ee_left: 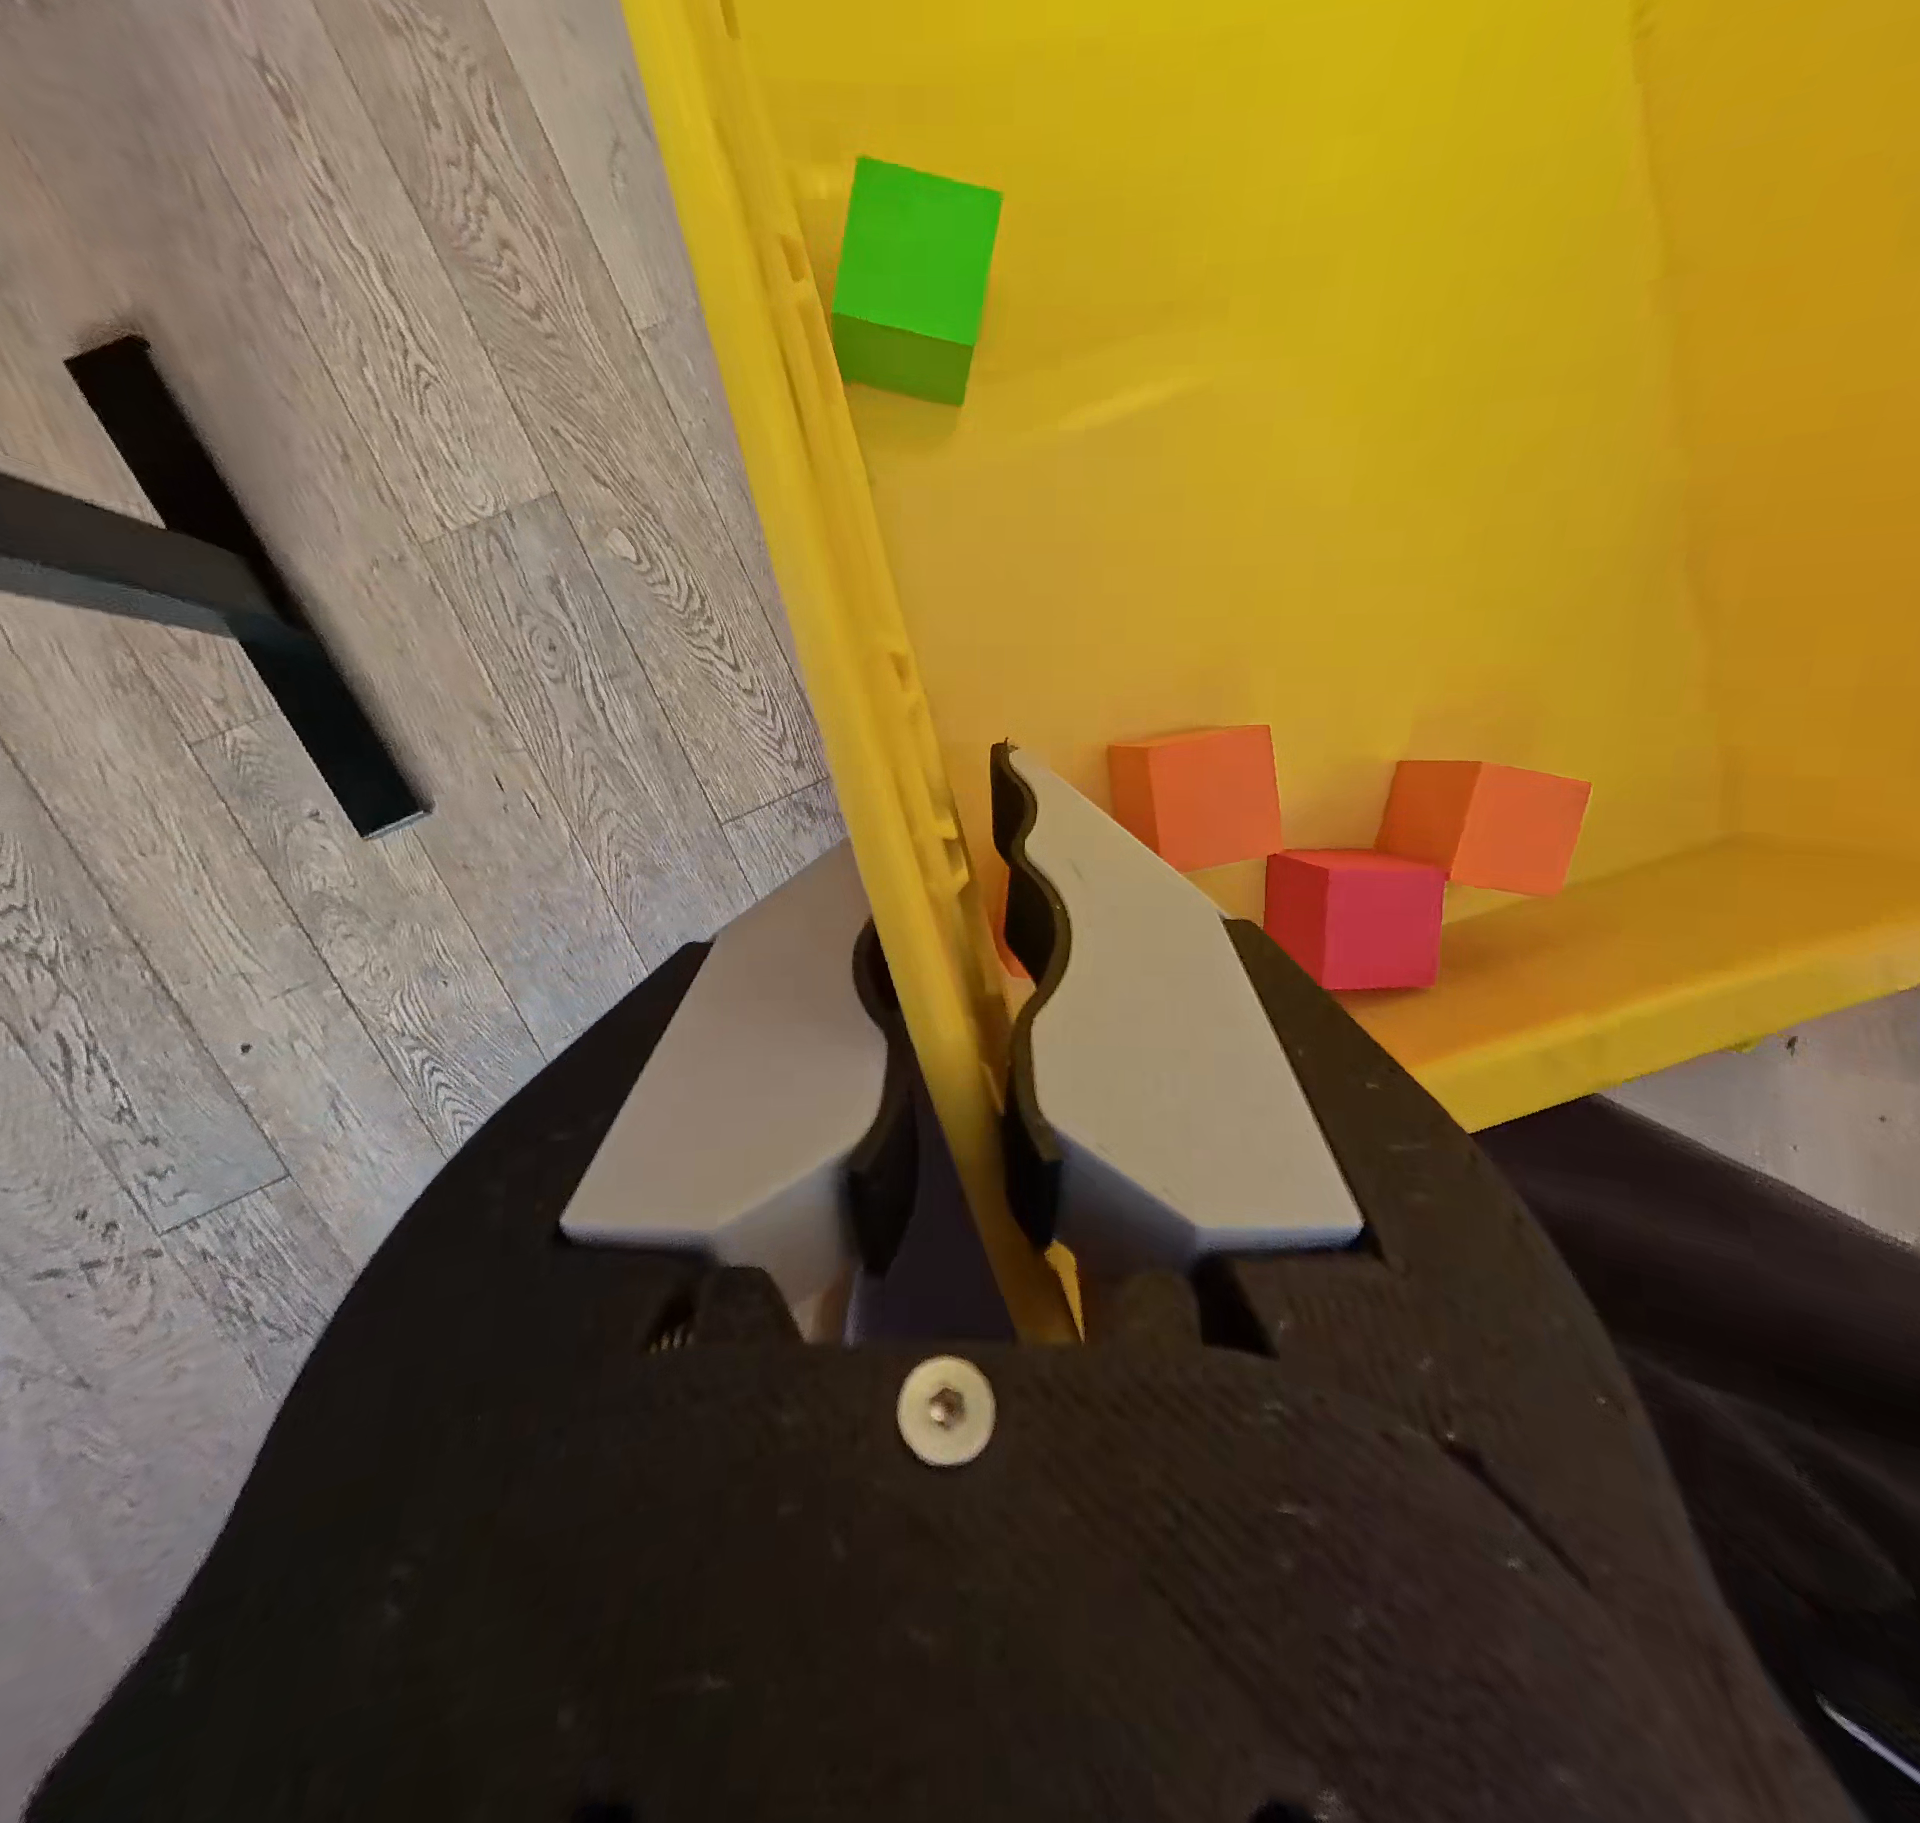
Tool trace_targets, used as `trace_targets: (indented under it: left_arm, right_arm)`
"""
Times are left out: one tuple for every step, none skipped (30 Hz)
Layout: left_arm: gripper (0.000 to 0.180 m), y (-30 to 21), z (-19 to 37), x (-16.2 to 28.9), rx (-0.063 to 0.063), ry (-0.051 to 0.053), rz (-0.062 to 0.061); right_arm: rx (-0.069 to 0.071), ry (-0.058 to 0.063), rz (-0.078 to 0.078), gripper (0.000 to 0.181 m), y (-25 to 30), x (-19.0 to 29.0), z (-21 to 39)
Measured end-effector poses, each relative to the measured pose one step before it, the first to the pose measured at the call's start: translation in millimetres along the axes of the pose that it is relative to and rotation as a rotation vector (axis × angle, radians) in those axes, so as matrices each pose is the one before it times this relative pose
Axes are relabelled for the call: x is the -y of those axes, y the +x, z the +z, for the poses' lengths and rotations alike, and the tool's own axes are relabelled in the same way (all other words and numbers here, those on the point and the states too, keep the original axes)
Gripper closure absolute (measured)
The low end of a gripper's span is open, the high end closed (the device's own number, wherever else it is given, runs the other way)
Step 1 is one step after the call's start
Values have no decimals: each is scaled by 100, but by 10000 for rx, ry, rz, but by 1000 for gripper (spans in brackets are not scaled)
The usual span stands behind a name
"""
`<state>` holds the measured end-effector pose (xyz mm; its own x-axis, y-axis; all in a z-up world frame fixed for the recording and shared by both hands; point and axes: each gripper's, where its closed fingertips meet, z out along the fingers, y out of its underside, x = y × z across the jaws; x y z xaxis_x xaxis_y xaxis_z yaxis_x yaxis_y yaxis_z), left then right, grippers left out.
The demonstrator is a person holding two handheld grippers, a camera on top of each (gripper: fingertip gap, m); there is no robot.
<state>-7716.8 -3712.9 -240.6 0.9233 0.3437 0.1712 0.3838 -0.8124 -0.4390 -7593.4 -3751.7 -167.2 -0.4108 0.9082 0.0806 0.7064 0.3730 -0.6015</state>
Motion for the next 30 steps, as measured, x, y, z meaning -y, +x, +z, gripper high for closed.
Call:
trace_targets:
  left_arm:
    - [156, -331, 1543, 3219, -57, -28, 74]
    - [157, -677, 1585, 3186, -31, 20, 148]
    - [157, -835, 1815, 3210, 3, 37, 180]
    - [157, -988, 2024, 3151, 28, 5, 181]
    - [156, -1103, 2127, 3161, 51, -22, 183]
    - [156, -1259, 2186, 3153, 37, -11, 181]
    - [156, -1382, 2207, 3166, -11, -10, 201]
    - [156, -1475, 2092, 3148, -92, -10, 149]
    - [156, -1429, 1891, 3123, -153, -76, 99]
    - [156, -1345, 1988, 3382, -203, -162, 41]
    - [156, -1285, 1356, 3214, -211, -177, 46]
    - [156, -1294, 1040, 3334, -137, -151, 82]
    - [156, -1268, 701, 3454, -57, -120, 174]
    - [156, -1203, 534, 3584, -8, -83, 270]
    - [156, -1212, 342, 3552, 13, -34, 322]
    - [156, -1228, 439, 3521, -8, 40, 341]
    - [156, -1276, 687, 3370, -57, 69, 299]
    - [172, -1253, 983, 3195, -123, 62, 229]
    - [172, -1228, 1255, 3121, -159, 32, 131]
    - [173, -1251, 1578, 2966, -161, -2, 57]
    - [172, -1218, 1693, 2874, -120, -19, -37]
    - [172, -1156, 1709, 2897, -43, -34, -41]
    - [172, -1075, 1736, 3029, 47, -11, -23]
    - [172, -971, 1570, 3135, 110, -12, -28]
    - [172, -969, 1890, 3506, 107, -40, -15]
    - [173, -648, 1395, 3460, 93, -75, -50]
    - [173, -436, 1180, 3687, 96, -85, -14]
    - [172, -183, 1043, 3871, 62, -9, 123]
    - [172, -170, 1106, 4086, 26, 121, 182]
    - [172, -88, 1187, 4109, -72, 177, 206]
  right_arm:
    - [-89, -241, -84, 102, 3570, 282, 1064]
    - [-194, -275, -37, 104, 3815, -14, 1234]
    - [-165, -475, -11, 104, 3890, -547, 1493]
    - [-135, -566, -29, 103, 3874, -743, 1669]
    - [-219, -359, -57, 103, 3991, -467, 1659]
    - [-338, -15, -30, 108, 4134, -25, 1427]
    - [-324, 237, 104, 113, 4157, 276, 1209]
    - [-141, 326, 331, 115, 4028, 432, 1018]
    - [88, 286, 541, 114, 3876, 495, 761]
    - [84, 216, 693, 113, 3990, 657, 364]
    - [-86, 328, 724, 113, 4191, 1082, -62]
    - [-208, 583, 630, 116, 4169, 1604, -287]
    - [-291, 664, 567, 120, 4133, 1776, -236]
    - [-294, 464, 598, 122, 4042, 1544, 16]
    - [-209, 206, 642, 122, 3762, 1338, 291]
    - [-173, 212, 631, 122, 3602, 1450, 496]
    - [-138, 513, 532, 126, 3485, 1833, 685]
    - [12, 968, 386, 134, 3124, 2413, 730]
    - [159, 1286, 361, 142, 2898, 2771, 813]
    - [223, 1264, 427, 148, 3004, 2594, 1033]
    - [245, 997, 405, 151, 3281, 2118, 1280]
    - [179, 616, 270, 152, 3639, 1530, 1433]
    - [-6, 274, 134, 154, 4040, 1047, 1414]
    - [-180, 115, 102, 154, 4368, 843, 1329]
    - [-216, 67, 162, 155, 4362, 910, 1273]
    - [-176, 39, 285, 154, 4434, 1171, 1393]
    - [-45, 124, 459, 151, 4128, 1934, 1271]
    - [212, 363, 528, 146, 3399, 2946, 931]
    - [340, 556, 363, 144, 2881, 3633, 624]
    - [183, 571, 93, 144, 2801, 3812, 456]
